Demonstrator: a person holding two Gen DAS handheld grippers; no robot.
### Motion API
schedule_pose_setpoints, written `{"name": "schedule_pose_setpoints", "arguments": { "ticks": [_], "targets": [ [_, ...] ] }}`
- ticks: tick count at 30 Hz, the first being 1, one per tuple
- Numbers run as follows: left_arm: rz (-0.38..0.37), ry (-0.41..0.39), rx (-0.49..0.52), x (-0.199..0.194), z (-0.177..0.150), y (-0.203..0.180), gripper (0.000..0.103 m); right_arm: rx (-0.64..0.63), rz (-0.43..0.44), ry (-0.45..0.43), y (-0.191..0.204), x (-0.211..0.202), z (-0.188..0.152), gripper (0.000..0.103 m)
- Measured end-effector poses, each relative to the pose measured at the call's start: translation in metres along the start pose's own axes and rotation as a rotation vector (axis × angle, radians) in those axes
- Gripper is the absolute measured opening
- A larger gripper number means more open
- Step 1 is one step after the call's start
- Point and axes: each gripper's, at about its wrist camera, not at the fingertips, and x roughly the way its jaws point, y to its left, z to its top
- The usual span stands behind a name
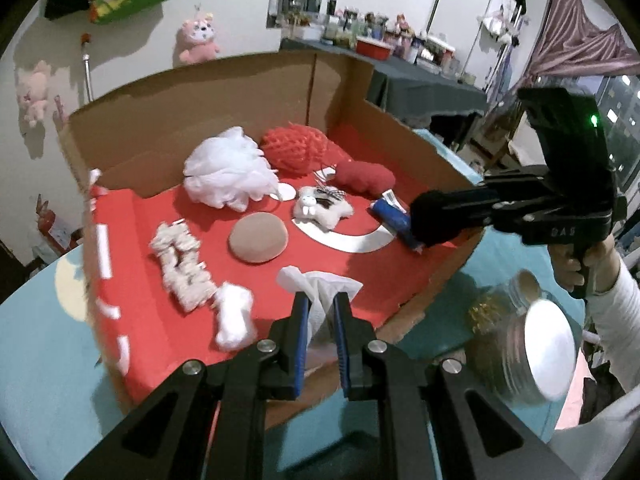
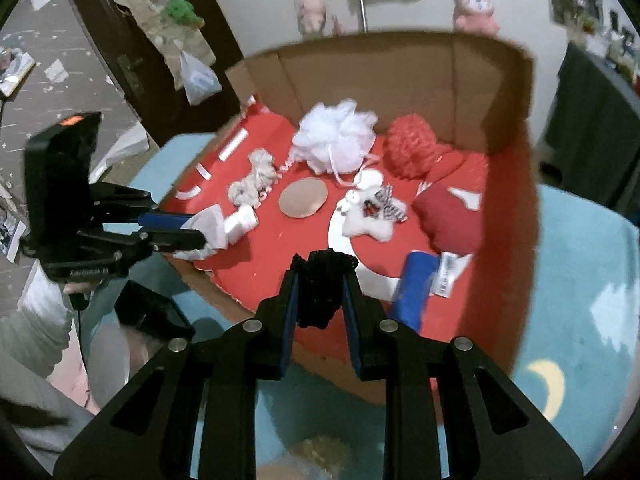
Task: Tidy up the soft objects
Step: 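Carry the white tissue and black fluffy ball over the red box, then open both tools to drop the tissue and black ball into the box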
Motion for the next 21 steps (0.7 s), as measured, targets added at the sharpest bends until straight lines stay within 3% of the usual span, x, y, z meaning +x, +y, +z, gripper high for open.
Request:
{"name": "schedule_pose_setpoints", "arguments": {
  "ticks": [4,13,21],
  "targets": [
    [-0.001,0.061,0.017,0.021,0.013,-0.006,0.014,0.021,0.001,0.09,-0.003,0.027,0.011,0.021],
    [0.012,0.186,0.022,0.064,0.029,-0.004,0.014,0.095,0.017,0.203,-0.014,0.06,0.026,0.023],
    [0.021,0.225,0.002,0.08,0.025,0.004,0.014,0.117,0.007,0.271,-0.022,0.071,0.03,0.023]
  ]
}}
